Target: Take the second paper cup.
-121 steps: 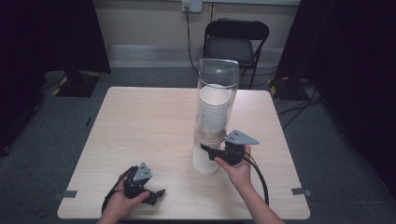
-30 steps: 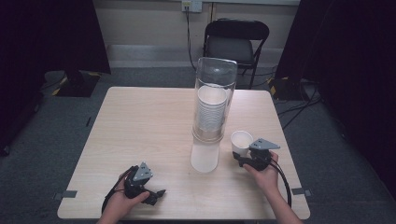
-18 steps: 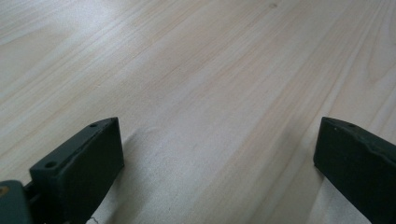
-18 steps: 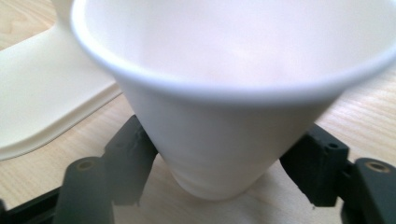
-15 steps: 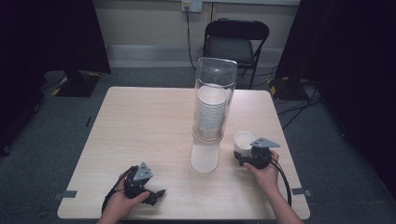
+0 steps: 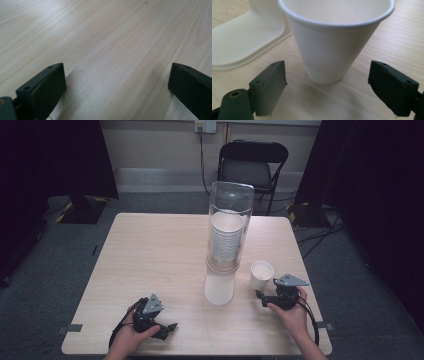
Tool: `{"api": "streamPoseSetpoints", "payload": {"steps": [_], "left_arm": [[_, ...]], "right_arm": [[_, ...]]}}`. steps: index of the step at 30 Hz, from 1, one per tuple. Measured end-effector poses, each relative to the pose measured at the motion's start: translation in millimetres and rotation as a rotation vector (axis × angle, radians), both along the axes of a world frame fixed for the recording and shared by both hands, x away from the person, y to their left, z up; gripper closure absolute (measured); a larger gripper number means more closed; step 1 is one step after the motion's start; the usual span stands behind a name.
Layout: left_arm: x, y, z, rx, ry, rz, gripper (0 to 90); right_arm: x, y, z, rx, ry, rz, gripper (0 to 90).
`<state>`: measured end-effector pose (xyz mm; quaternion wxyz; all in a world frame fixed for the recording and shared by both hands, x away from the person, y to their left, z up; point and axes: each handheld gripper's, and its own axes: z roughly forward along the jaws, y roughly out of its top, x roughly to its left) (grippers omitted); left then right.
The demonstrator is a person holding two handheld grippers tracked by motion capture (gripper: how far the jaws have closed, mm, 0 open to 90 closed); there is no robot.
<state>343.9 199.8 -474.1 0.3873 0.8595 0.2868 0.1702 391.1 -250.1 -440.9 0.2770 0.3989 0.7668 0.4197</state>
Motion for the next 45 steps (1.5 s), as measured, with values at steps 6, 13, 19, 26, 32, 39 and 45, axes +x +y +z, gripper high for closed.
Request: {"api": "streamPoseSetpoints", "payload": {"steps": [6,13,19,26,32,39,45], "left_arm": [[-0.3,-0.4,-0.2,-0.009,0.002,0.006,0.9],[-0.2,-0.3,-0.2,-0.008,0.001,0.005,0.9],[-0.2,-0.3,-0.2,-0.007,0.001,0.004,0.9],[-0.1,-0.2,-0.1,-0.003,0.001,0.002,0.9],[0.0,0.0,0.0,0.0,0.0,0.0,0.9],[0.0,0.0,0.0,0.0,0.001,0.0,0.9],[-0.1,-0.1,0.0,0.0,0.001,0.001,0.9]], "right_arm": [[-14.4,-1.3,-1.8,0.007,0.006,0.04,14.5],[-19.6,16.1,-2.1,0.015,0.045,0.118,16.6],[-21.6,33.8,2.8,0.015,0.042,0.17,16.5],[-19.7,54.9,8.6,0.025,0.035,0.213,16.5],[-16.0,70.6,16.6,0.03,0.02,0.235,16.5],[-11.5,85.5,29.4,0.047,0.007,0.265,16.7],[-6.9,93.2,36.9,0.06,0.0,0.272,16.5]]}}
